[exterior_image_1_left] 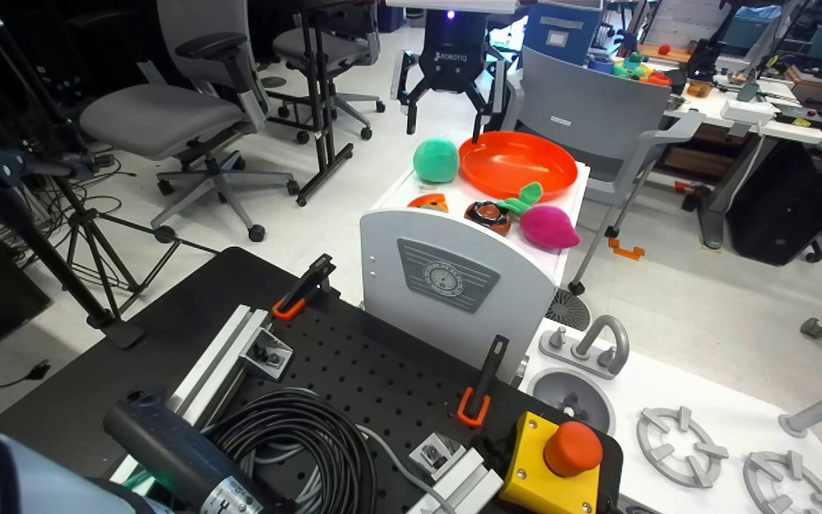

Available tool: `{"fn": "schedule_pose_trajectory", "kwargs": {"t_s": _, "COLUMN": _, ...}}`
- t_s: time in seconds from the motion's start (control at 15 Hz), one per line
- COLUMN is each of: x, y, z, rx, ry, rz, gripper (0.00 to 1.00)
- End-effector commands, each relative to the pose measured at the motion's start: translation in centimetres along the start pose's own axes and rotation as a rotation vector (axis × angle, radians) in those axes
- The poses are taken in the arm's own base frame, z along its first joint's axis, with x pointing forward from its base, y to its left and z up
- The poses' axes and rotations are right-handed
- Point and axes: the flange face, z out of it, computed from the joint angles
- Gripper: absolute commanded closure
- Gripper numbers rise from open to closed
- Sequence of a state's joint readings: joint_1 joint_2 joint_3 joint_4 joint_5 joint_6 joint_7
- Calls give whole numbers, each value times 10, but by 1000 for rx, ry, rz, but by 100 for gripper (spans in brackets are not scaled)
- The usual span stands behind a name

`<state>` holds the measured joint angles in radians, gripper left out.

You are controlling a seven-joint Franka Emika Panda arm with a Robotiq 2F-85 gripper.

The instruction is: Put the green object on the orange plate

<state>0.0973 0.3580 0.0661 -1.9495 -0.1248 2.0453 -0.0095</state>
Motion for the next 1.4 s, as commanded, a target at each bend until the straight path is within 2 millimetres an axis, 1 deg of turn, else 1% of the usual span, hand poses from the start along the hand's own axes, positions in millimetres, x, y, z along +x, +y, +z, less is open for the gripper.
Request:
{"fn": "schedule_pose_trajectory", "kwargs": {"t_s": 0.0, "x": 5, "y": -5, "z": -1, "rx": -15, "ry": 13, "rz": -1, "gripper": 0}}
{"fn": "schedule_pose_trajectory", "kwargs": {"t_s": 0.13, "x": 5, "y": -6, "z": 0, "rx": -17, "ry": 14, "rz": -4, "gripper": 26}}
{"fn": "schedule_pose_trajectory", "kwargs": {"t_s": 0.27, "x": 5, "y": -7, "z": 0, "rx": -20, "ry": 16, "rz": -8, "gripper": 42}}
{"fn": "schedule_pose_trajectory", "kwargs": {"t_s": 0.33, "x": 6, "y": -7, "z": 0, "rx": -22, "ry": 17, "rz": -9, "gripper": 51}}
{"fn": "schedule_pose_trajectory", "kwargs": {"t_s": 0.47, "x": 6, "y": -7, "z": 1, "rx": -26, "ry": 18, "rz": -12, "gripper": 65}}
{"fn": "schedule_pose_trajectory", "kwargs": {"t_s": 0.67, "x": 6, "y": -8, "z": 0, "rx": -27, "ry": 23, "rz": -13, "gripper": 88}}
{"fn": "schedule_pose_trajectory", "kwargs": {"t_s": 0.8, "x": 7, "y": -7, "z": 0, "rx": -28, "ry": 28, "rz": -14, "gripper": 100}}
{"fn": "schedule_pose_trajectory", "kwargs": {"t_s": 1.2, "x": 7, "y": -7, "z": -1, "rx": -29, "ry": 33, "rz": -12, "gripper": 100}}
{"fn": "schedule_pose_trajectory", "kwargs": {"t_s": 1.27, "x": 7, "y": -7, "z": -1, "rx": -30, "ry": 35, "rz": -13, "gripper": 97}}
{"fn": "schedule_pose_trajectory", "kwargs": {"t_s": 1.33, "x": 7, "y": -7, "z": -1, "rx": -30, "ry": 35, "rz": -13, "gripper": 73}}
